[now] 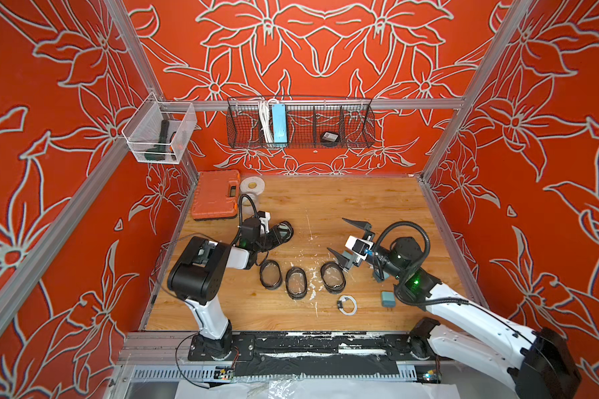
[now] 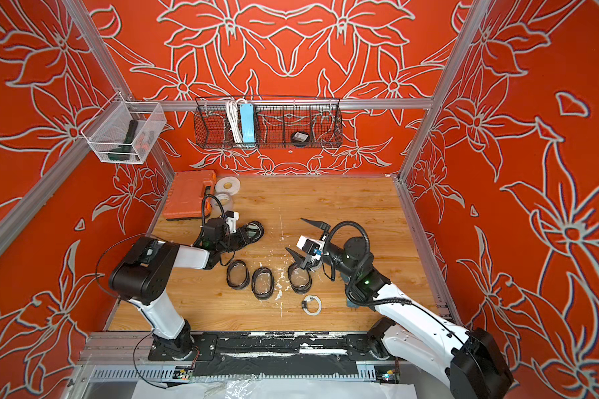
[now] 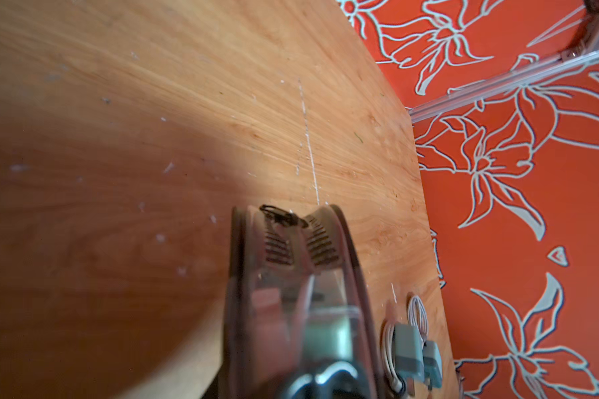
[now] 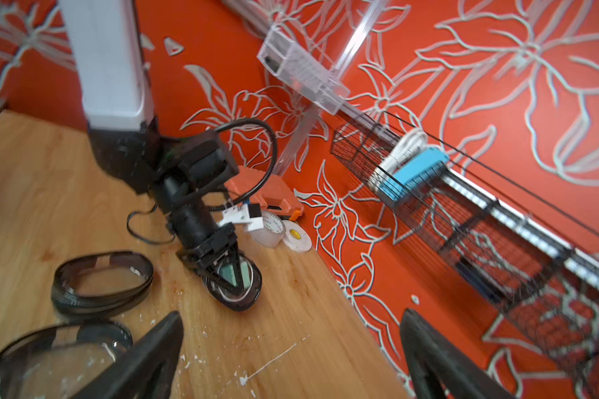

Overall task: Pack away charging kits
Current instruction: Place the storage bag at the center of the board.

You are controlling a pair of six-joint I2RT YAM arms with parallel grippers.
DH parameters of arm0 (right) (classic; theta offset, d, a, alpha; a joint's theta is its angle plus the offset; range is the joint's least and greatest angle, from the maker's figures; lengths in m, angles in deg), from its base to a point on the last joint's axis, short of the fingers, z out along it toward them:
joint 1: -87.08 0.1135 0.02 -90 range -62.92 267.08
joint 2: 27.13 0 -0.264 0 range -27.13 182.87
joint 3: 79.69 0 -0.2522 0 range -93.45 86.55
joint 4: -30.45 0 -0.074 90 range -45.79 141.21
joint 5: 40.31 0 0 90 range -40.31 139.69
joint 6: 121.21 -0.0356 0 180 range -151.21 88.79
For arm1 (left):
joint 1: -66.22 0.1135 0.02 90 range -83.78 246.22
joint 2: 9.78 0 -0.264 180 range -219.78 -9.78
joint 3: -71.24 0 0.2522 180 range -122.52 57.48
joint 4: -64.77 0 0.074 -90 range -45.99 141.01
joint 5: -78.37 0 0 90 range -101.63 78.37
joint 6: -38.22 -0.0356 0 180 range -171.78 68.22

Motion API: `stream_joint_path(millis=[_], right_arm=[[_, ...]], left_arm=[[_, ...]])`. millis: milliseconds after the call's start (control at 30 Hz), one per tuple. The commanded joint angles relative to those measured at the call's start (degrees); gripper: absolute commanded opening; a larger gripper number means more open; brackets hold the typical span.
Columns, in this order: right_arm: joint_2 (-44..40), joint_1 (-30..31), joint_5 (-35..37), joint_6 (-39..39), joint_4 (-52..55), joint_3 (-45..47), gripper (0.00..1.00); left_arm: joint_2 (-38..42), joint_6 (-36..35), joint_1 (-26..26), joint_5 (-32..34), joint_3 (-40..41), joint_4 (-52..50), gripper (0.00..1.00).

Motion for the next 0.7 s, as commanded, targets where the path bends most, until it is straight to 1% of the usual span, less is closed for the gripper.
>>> stream_joint_path(millis=[0, 167, 200, 233, 300, 367, 400, 467, 500, 533, 567, 600, 633, 667], right_arm=[[-3.0, 0.0, 16.7, -20.9, -3.9, 2.2, 0.98], [-10.8, -0.1, 31.7, -31.6, 11.0, 0.5, 0.98], [-12.7, -0.1, 33.8, -32.5, 12.8, 0.5, 0.98], [-14.3, -0.1, 35.0, -32.8, 14.7, 0.2, 0.98], [-17.5, -0.4, 33.9, -32.8, 18.9, -1.0, 0.98], [-18.8, -0.6, 31.0, -32.7, 21.7, -2.6, 0.98], [-18.5, -0.7, 29.5, -32.8, 22.8, -3.5, 0.98], [-15.6, -1.0, 27.2, -33.0, 26.0, -6.5, 0.98], [-13.2, -1.2, 26.0, -33.0, 28.0, -8.6, 0.98], [-10.7, -1.5, 25.6, -33.1, 30.0, -10.6, 0.98], [-7.5, -1.9, 26.0, -34.0, 32.9, -13.0, 0.98], [-4.5, -2.4, 28.7, -36.0, 36.6, -15.7, 0.98], [-1.3, -3.3, 33.1, -39.7, 41.8, -19.0, 0.98], [1.8, -4.9, 34.7, -42.2, 45.4, -21.3, 0.98]], left_arm=[[-3.9, 3.9, 0.4, -0.7, -4.9, 4.1, 0.00], [-8.6, 6.3, 0.6, -0.1, -9.1, 2.5, 0.00], [-9.2, 6.5, 0.6, 0.2, -9.7, 1.9, 0.03], [-9.7, 6.4, 0.6, 0.7, -10.4, 0.8, 0.11], [-10.0, 5.9, 0.7, 2.1, -10.9, -1.5, 0.40], [-9.2, 5.9, 0.7, 4.2, -9.9, -2.3, 0.59], [-8.5, 6.0, 0.8, 5.5, -9.1, -2.9, 0.66], [-6.8, 6.9, 1.2, 7.0, -7.4, -3.2, 0.71], [-5.7, 7.4, 1.4, 7.2, -6.6, -3.4, 0.75], [-4.7, 7.6, 1.5, 7.4, -6.2, -4.2, 0.95], [-3.4, 7.5, 1.6, 7.7, -6.2, -5.9, 0.99], [-2.2, 7.0, 1.6, 7.9, -6.5, -7.9, 0.99], [-0.7, 6.1, 1.7, 8.2, -7.0, -10.3, 0.99], [1.0, 5.4, 1.6, 8.9, -7.2, -12.6, 0.99]])
